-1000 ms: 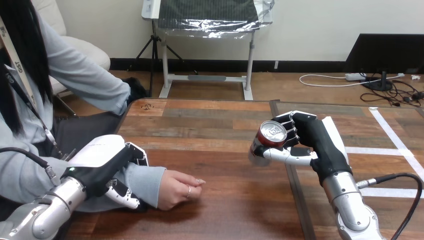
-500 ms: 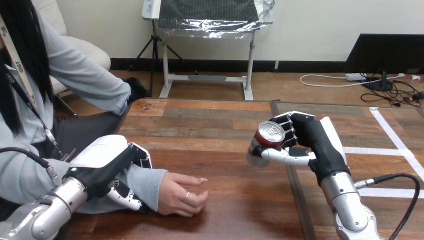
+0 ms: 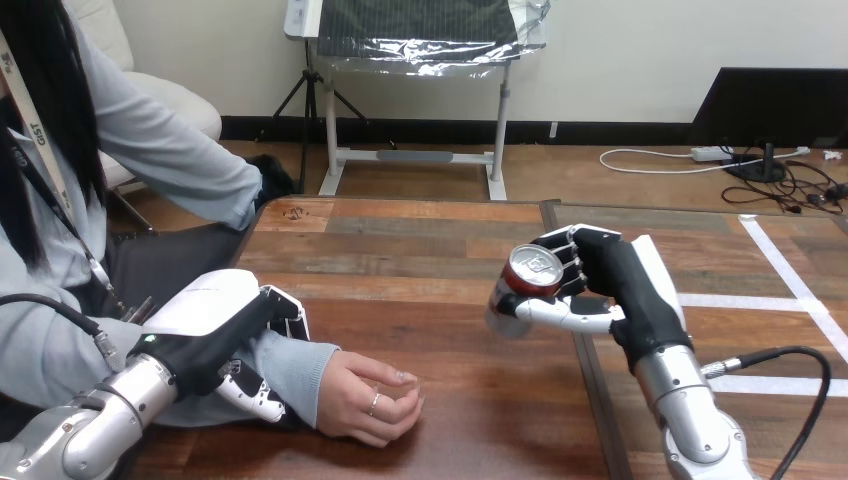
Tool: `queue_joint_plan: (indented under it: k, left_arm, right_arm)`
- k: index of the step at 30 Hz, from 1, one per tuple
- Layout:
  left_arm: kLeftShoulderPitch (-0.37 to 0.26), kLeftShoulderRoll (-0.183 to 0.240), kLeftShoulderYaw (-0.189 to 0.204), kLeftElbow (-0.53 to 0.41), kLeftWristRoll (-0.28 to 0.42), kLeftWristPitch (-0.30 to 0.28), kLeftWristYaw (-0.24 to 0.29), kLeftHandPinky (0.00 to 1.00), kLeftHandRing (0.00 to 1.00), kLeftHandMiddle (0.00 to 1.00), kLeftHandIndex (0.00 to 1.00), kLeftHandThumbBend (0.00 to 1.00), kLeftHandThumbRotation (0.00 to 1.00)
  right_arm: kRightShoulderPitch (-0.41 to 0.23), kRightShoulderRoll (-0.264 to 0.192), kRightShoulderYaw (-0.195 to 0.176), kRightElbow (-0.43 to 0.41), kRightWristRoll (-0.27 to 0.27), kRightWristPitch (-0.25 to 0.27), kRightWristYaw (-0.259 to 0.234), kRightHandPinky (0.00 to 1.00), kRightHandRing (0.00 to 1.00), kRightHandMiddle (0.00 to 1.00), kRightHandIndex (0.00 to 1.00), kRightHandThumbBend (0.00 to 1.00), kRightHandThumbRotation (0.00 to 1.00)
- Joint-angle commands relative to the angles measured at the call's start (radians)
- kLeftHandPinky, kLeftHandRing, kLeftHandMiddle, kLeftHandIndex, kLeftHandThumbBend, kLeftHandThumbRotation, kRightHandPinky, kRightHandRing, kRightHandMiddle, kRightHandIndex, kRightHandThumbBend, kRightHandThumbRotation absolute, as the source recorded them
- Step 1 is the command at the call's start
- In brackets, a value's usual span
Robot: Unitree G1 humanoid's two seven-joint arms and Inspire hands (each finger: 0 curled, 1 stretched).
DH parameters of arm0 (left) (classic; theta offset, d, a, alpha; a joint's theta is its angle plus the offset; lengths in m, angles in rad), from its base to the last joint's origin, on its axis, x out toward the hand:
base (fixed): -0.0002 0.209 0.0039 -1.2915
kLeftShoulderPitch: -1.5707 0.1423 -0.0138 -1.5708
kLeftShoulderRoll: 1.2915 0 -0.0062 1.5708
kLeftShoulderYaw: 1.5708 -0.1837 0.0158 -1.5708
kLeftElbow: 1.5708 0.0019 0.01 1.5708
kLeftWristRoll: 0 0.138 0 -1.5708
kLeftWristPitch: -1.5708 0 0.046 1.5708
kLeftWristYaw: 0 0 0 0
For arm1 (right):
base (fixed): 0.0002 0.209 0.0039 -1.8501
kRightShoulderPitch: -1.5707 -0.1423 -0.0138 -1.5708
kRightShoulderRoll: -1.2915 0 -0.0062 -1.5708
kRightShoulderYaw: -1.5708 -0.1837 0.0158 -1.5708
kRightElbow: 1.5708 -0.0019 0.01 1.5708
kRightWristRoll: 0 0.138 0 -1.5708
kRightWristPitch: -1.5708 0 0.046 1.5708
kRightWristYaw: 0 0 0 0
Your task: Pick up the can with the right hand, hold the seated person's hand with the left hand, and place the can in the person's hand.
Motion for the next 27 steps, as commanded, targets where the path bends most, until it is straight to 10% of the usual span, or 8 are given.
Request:
queue_joint_plan:
  k: [1, 27]
  left_arm:
    - [-0.085, -0.015, 0.023, -0.075, -0.032, -0.049, 0.022, 0.28, 0.32, 0.38, 0.40, 0.93, 0.00]
    - [-0.093, -0.027, 0.031, -0.140, -0.038, -0.048, 0.000, 0.27, 0.32, 0.38, 0.40, 0.94, 0.00]
  right_arm:
    - [-0.091, 0.015, 0.010, -0.046, 0.005, -0.013, -0.001, 0.38, 0.44, 0.50, 0.54, 0.76, 0.00]
    - [-0.069, 0.052, 0.054, -0.076, -0.030, 0.017, -0.032, 0.37, 0.42, 0.49, 0.53, 0.77, 0.00]
